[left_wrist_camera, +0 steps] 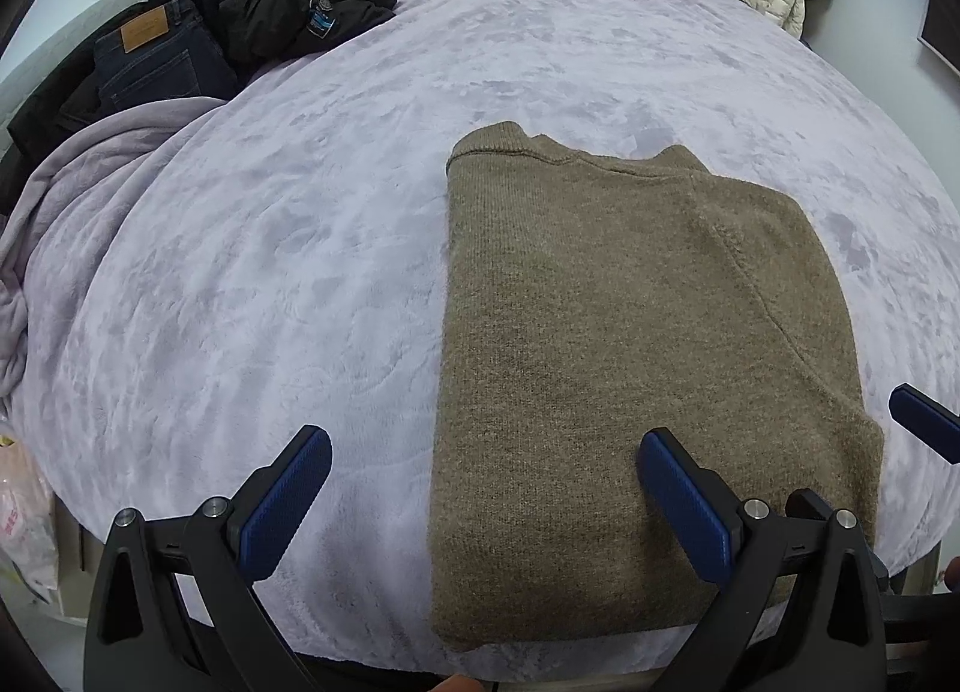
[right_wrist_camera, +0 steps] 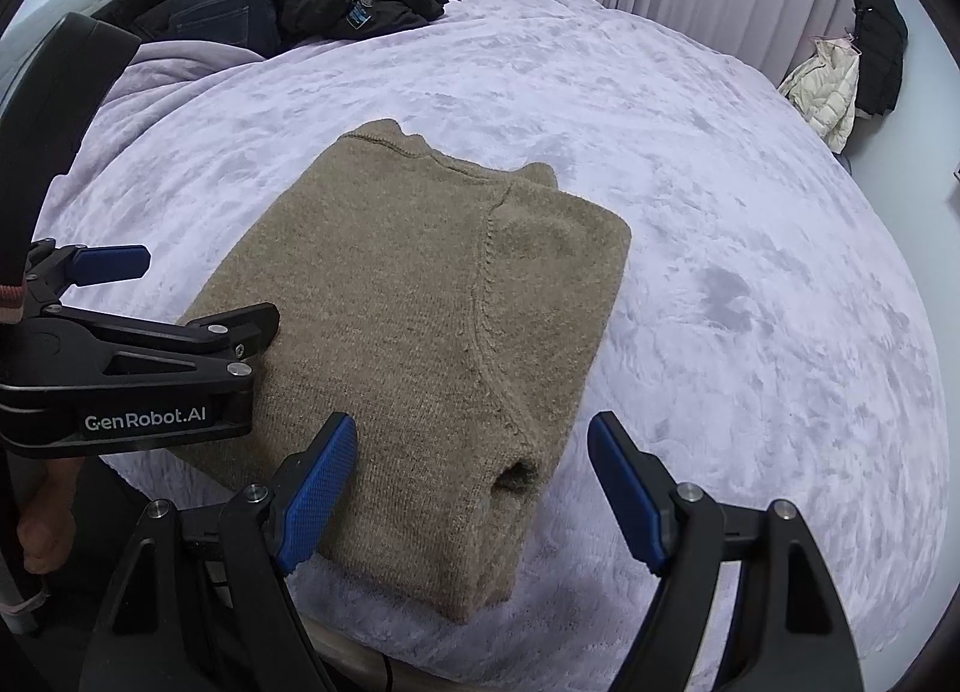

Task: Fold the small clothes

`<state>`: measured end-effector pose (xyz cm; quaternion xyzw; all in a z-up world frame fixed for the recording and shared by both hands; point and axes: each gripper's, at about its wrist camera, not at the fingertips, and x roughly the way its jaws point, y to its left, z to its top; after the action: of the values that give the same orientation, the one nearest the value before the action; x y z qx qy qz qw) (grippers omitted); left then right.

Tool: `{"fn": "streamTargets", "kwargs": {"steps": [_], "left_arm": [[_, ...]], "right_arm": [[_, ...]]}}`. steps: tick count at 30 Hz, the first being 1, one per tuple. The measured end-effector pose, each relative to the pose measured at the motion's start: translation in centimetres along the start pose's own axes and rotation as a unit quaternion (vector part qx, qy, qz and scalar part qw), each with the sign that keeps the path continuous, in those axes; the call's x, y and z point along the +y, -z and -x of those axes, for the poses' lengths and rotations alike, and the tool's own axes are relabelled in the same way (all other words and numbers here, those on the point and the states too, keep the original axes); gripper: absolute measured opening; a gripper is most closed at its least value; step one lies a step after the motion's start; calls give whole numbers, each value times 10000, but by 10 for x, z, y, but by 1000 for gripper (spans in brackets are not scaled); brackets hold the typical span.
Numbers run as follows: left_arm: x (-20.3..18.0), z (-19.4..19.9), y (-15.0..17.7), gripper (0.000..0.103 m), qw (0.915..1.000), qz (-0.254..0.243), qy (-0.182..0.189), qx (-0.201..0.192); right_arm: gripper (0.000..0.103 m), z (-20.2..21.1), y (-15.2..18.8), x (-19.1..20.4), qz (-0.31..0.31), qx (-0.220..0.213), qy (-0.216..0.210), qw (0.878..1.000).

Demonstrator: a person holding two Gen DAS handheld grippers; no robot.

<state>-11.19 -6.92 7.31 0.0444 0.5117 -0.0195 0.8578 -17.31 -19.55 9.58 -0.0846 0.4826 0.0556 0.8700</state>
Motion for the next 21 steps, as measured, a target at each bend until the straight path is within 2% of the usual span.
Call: {"fn": "streamTargets", "kwargs": {"steps": [21], "left_arm": [[-6,10,3,103,9999,21,-151,-79]], "right_arm": [[82,7,1,0,132,-114,-90,9998]]}}
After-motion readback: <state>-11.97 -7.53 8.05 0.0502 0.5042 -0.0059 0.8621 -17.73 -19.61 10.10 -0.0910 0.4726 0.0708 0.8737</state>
